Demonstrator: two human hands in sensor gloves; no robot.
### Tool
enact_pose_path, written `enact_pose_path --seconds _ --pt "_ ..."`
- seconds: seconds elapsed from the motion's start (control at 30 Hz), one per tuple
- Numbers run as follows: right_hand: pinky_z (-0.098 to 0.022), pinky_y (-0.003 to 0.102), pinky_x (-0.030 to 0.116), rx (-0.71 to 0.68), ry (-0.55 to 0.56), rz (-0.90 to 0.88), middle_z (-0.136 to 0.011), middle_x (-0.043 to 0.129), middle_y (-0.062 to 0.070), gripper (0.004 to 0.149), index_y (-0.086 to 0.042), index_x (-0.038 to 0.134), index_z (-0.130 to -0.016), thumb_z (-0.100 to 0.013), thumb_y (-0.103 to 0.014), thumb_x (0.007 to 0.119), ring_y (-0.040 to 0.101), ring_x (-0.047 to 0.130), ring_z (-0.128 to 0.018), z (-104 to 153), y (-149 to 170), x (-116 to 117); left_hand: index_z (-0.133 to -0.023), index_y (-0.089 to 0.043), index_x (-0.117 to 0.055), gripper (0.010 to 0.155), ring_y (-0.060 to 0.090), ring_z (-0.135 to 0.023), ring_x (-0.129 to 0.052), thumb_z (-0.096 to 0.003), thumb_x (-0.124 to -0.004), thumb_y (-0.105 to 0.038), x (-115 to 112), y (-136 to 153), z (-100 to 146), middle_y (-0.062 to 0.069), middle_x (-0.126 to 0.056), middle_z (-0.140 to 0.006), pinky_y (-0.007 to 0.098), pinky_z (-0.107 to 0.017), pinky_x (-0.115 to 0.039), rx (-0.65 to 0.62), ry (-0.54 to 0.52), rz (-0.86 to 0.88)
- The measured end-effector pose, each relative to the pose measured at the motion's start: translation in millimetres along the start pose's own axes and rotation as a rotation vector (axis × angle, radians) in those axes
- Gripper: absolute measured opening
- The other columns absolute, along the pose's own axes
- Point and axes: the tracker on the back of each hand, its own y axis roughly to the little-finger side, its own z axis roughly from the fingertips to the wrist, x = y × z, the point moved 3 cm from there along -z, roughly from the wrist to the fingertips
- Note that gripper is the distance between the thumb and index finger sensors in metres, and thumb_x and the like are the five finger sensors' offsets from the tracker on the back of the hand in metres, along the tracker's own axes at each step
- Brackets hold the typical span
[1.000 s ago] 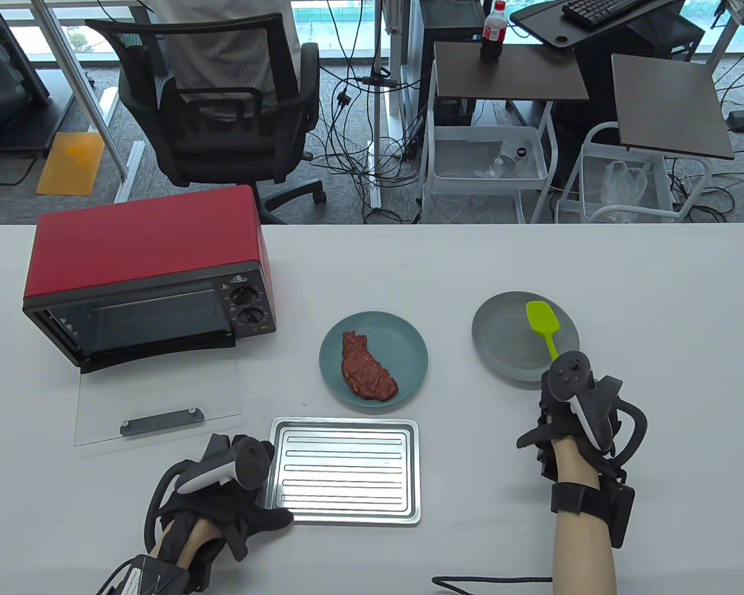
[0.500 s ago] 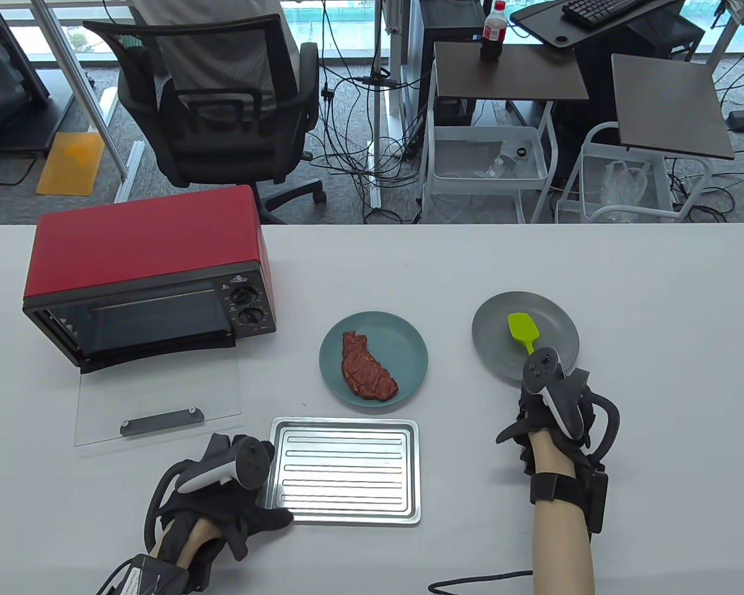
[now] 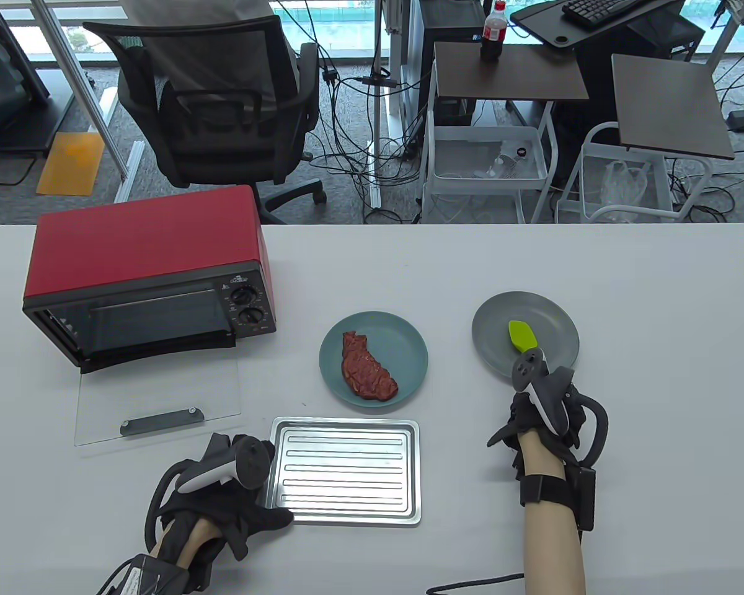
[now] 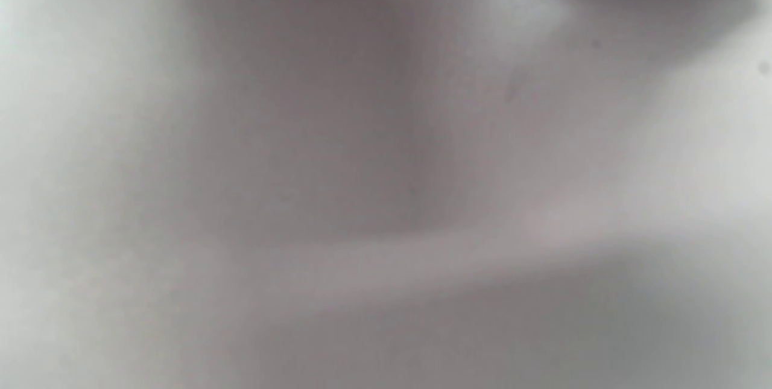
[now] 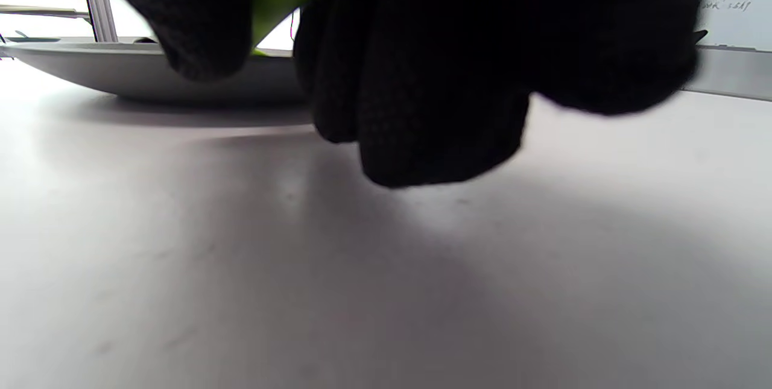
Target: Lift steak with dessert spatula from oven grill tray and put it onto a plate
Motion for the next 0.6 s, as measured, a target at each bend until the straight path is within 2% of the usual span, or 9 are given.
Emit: enact_pose_path --seconds 0.4,0.6 --pt "-0.026 0.040 0.088 0.013 -0.024 -0.029 -0.064 0.092 0.019 0.068 0.002 0.077 -0.087 -0.052 -0.055 0.074 0.031 0.100 -0.039 3.4 10.2 -0.8 -0.092 -0.035 0.019 0.104 0.045 -0.102 0.017 -0.0366 -0.049 -0.091 -0.2 -0.2 -0.3 0.004 0.023 -0.104 0.081 -0.066 -0.016 0.000 -0.001 0.001" --pt "-0.029 0.042 0.087 0.014 0.001 -0.060 -0.067 0.091 0.022 0.073 0.004 0.074 -0.090 -0.051 -0.058 0.073 0.035 0.099 -0.042 9.0 18.4 -16.4 -0.092 -0.036 0.019 0.103 0.045 -0.102 0.017 -0.0366 -0.048 -0.091 -0.2 -0.2 -0.1 0.004 0.023 -0.104 0.081 -0.066 -0.016 0.001 -0.002 0.001"
